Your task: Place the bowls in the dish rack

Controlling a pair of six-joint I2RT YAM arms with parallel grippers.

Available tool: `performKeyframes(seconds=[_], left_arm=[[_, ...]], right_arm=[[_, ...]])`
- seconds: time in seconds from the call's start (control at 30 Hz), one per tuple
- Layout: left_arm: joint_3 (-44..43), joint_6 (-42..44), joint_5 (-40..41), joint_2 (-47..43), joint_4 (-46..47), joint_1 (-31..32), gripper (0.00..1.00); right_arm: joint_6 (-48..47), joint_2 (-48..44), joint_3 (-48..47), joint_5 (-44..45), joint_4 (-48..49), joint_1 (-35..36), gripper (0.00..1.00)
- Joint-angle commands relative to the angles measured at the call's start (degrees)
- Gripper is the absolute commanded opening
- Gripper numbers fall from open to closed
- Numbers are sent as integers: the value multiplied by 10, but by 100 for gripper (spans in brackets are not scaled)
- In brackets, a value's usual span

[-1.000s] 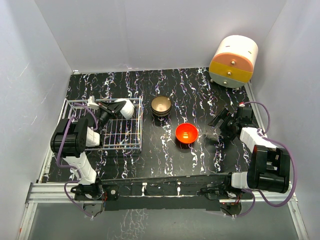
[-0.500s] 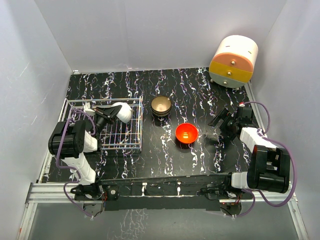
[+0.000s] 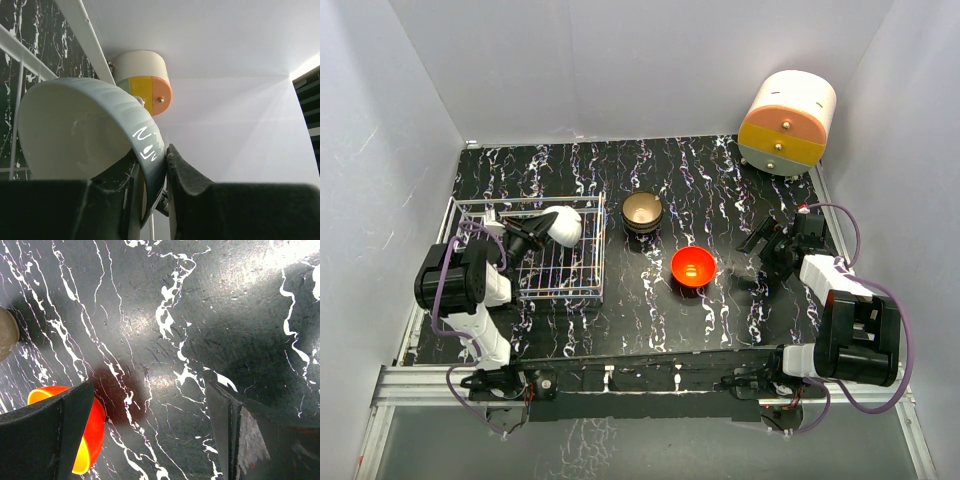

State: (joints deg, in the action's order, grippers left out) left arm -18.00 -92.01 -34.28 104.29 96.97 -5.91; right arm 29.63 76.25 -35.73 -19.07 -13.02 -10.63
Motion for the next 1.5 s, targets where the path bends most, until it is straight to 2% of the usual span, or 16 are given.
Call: performKeyframes(seconds=[0.0, 0.37, 0.47, 0.67, 0.87, 1.1, 1.47], left_arm=[[73, 43, -31, 65, 60, -20, 18], [86, 42, -36, 56, 45, -32, 55], [73, 44, -41, 46, 17, -32, 58], [39, 57, -42, 7, -61, -31, 60], [-17, 93, -45, -43, -184, -31, 63], [-89, 222, -10, -152, -487, -32, 74], [-178, 338, 54, -216, -766, -32, 83]], right_arm=[[-11, -9, -4, -2, 24, -4, 98], [-9, -8, -9, -10, 24, -4, 98], [-9, -8, -10, -10, 23, -4, 98], [-9, -8, -13, -10, 23, -5, 98], [-8, -4, -16, -11, 22, -6, 98], [-9, -2, -14, -11, 24, -8, 98], [-8, -5, -10, -15, 27, -11, 98]])
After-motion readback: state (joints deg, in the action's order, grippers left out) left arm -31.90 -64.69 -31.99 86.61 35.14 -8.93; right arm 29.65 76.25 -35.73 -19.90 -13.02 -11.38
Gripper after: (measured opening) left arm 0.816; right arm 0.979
